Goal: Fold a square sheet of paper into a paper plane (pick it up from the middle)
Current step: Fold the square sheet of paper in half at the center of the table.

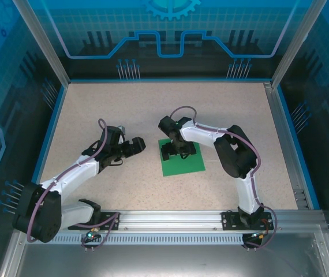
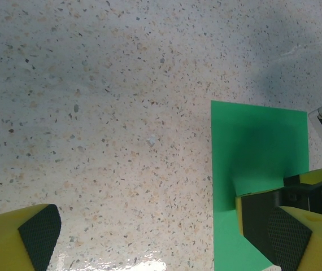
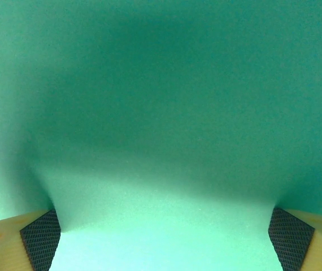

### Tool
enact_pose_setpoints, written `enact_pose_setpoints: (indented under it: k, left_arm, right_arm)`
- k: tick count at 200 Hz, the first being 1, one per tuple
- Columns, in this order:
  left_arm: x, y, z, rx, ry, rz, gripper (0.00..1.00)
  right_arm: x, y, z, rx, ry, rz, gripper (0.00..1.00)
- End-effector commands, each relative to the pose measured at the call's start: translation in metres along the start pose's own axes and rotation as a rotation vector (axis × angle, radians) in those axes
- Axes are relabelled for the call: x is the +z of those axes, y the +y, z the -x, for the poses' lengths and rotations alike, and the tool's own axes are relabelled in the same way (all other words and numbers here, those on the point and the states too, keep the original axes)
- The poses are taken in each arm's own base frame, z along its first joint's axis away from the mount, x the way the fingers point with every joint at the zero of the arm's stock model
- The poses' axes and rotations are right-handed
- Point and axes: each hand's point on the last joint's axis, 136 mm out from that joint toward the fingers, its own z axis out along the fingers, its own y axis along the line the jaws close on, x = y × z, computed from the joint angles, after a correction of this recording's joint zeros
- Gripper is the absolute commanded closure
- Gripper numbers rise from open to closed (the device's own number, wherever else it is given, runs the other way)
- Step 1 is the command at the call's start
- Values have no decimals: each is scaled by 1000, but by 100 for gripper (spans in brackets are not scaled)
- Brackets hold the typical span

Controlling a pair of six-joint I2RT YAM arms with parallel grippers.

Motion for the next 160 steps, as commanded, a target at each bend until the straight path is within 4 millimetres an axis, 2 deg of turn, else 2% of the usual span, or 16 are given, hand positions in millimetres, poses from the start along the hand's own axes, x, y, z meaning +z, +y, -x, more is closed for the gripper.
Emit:
enact_pose_setpoints:
  k: [1, 18, 41, 61, 77, 97, 119, 160]
  left_arm:
    - [0, -6, 0, 24, 8, -26, 1]
    - [-1, -7, 0, 24, 6, -30, 2]
    - [-3, -8, 0, 25, 2, -34, 1]
    - [-4, -9, 1, 26, 0, -34, 1]
    - [-4, -8, 0, 27, -1, -34, 1]
    - [-4, -8, 0, 27, 2, -34, 1]
    - [-4, -7, -1, 30, 1, -34, 2]
    - [-3, -7, -1, 27, 3, -32, 2]
  right_arm:
    - [44, -12, -34, 34, 150, -39, 3]
    - [34, -5, -28, 20, 131, -12, 3]
    - [5, 1, -10, -1, 59, 12, 1]
    - [-17, 0, 4, -2, 5, 9, 0]
    - [-23, -5, 9, 7, -13, 3, 1]
    - [-17, -13, 8, 31, 2, -13, 1]
    - [-4, -14, 2, 29, 35, -17, 1]
    - [33, -19, -20, 30, 129, -66, 1]
